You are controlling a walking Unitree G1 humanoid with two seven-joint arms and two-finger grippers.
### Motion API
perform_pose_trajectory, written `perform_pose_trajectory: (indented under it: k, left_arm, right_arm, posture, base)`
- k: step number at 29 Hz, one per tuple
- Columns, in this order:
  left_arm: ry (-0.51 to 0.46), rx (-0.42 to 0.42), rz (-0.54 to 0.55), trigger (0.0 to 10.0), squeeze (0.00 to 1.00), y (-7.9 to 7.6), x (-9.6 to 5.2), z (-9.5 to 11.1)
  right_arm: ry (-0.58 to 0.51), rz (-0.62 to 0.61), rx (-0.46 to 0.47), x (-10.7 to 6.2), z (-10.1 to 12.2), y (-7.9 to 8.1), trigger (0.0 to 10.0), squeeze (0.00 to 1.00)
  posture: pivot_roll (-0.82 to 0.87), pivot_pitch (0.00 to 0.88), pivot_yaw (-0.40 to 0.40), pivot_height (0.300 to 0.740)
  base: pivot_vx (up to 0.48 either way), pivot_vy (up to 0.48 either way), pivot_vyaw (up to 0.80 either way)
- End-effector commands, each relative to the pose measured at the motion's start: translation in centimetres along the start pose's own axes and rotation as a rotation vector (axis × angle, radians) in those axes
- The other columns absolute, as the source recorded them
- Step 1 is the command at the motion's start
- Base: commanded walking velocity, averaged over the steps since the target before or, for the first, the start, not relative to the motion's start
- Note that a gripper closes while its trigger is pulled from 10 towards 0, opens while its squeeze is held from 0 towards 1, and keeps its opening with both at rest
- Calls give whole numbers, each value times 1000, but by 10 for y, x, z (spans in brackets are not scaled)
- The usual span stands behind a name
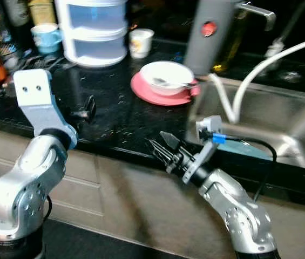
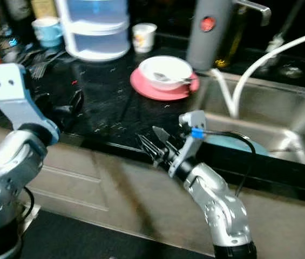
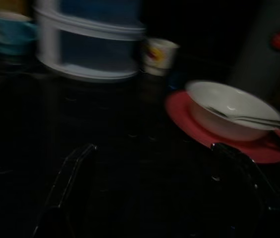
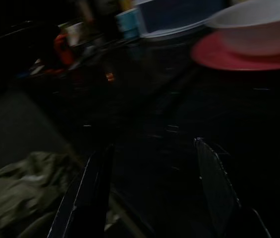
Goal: Kitchen organization
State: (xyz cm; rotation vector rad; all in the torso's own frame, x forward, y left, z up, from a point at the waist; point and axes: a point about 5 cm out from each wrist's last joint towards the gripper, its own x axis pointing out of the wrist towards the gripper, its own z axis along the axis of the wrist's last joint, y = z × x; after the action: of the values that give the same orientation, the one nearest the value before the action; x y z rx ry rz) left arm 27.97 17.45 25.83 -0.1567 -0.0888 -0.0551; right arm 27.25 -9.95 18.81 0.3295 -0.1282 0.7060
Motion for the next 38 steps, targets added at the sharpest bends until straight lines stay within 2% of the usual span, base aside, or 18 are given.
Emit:
perform_pose_trajectory:
  k: [1, 6, 12, 19, 22, 24, 27, 31, 34, 38]
  left_arm:
    - [6, 7, 25, 10000, 0, 9, 6, 0]
    - [48, -53, 65, 10000, 0, 25, 23, -9]
    - [66, -100, 67, 10000, 0, 27, 36, -18]
    - [133, -71, 19, 10000, 0, 20, 55, -23]
    - [141, -67, 8, 10000, 0, 19, 57, -23]
    - [191, -50, -18, 10000, 0, 16, 63, -26]
    - [230, -41, -16, 10000, 0, 16, 67, -27]
    - [342, -41, 32, 10000, 0, 22, 74, -34]
    - [373, -31, 33, 10000, 0, 24, 76, -35]
    - [367, -19, 25, 10000, 0, 23, 81, -31]
  right_arm:
    - [4, -8, 2, 0, -3, -1, 10000, 0]
    - [13, -11, -5, 0, -3, -1, 10000, 0]
    - [23, -12, -19, 0, -2, 0, 10000, 0]
    - [27, -24, -24, -4, 0, 0, 10000, 0]
    - [29, -25, -25, -4, 0, 0, 10000, 0]
    - [33, -30, -27, -5, 0, 0, 10000, 0]
    - [37, -36, -28, -5, 0, -1, 10000, 0]
    - [44, -41, -29, -6, 0, -1, 10000, 0]
    - [46, -43, -28, -6, 0, -1, 10000, 0]
    - [47, -46, -26, -6, -1, 0, 10000, 0]
  posture:
    - [124, 0, -69, 740]
    - [118, 3, -74, 740]
    - [101, 15, -77, 740]
    - [70, 33, -67, 740]
    - [69, 34, -67, 740]
    - [62, 40, -65, 740]
    - [60, 44, -64, 740]
    - [60, 47, -62, 740]
    - [59, 48, -58, 740]
    - [59, 49, -55, 740]
  base:
    - [0, 0, 0]
    - [0, 0, 0]
    - [0, 0, 0]
    - [0, 0, 0]
    - [0, 0, 0]
    - [0, 0, 0]
    - [0, 0, 0]
    - [0, 0, 0]
    - [0, 0, 0]
    - [0, 0, 0]
